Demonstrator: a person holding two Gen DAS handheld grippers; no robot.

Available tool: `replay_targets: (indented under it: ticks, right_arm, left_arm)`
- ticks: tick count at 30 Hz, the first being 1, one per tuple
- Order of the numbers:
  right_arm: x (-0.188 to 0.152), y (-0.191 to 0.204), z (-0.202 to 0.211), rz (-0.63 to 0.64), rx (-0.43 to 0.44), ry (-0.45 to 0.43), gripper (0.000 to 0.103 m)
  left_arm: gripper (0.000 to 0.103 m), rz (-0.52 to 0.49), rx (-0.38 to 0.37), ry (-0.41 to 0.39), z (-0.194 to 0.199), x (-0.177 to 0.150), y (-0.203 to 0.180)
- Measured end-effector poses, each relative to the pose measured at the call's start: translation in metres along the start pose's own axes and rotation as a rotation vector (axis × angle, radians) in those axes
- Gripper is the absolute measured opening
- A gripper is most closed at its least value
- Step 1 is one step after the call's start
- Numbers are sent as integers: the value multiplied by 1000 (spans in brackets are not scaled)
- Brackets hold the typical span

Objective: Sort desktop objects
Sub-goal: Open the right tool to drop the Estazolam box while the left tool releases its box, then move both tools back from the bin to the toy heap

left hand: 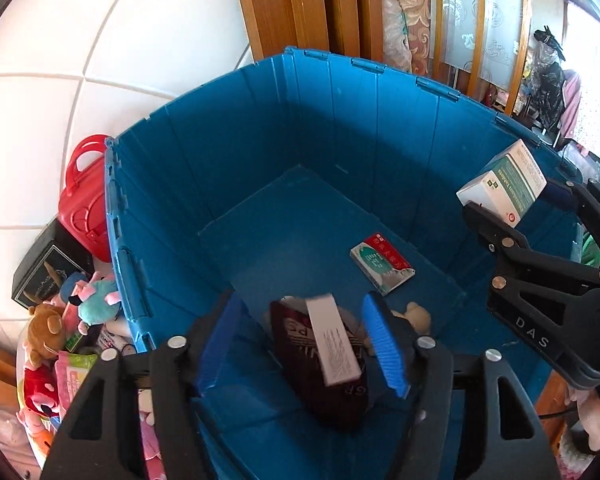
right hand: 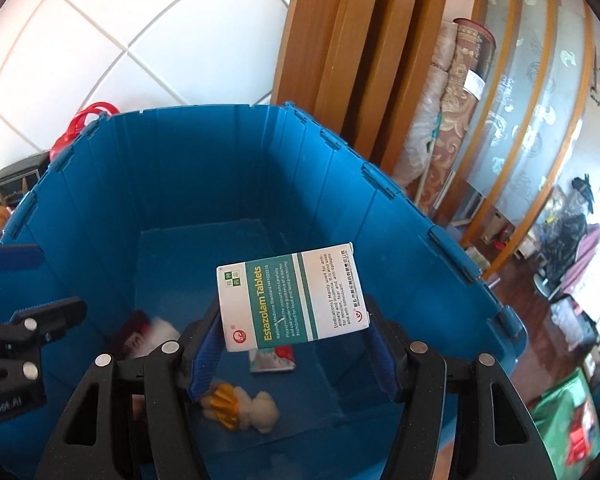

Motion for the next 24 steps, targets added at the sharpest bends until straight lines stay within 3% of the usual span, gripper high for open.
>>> replay_targets:
  ticks: [2,7,11,14,24]
  right_arm:
    - [-1,-1,2,3,-6,-1,65]
    - [1,-4,7,2,-22,-21,90]
    - [2,-5,17,-6,-22,-43,92]
    - [2,-6,27,-13,-20,-57,103]
    - [-5,20,71,-15,33,-120,103]
  left_arm:
    - [64,3,-6,2,0,-2,0]
    - [64,14,-11,-21,5,-5,0]
    - [64,15,7,-43,14,-10,1]
    - [64,33,10,-75,27,-16,6]
    - [64,125,56,-193,79,-59,36]
Point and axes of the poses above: each gripper's, at about its wrist camera, not at the fingertips, and z roughly against the way its jaws point, y to its left, x to its top, the point moved 6 cm from there along -z, roughly the way its jaws point, and after that the axes turned 14 degrees about -z, right-handed, at the moved point
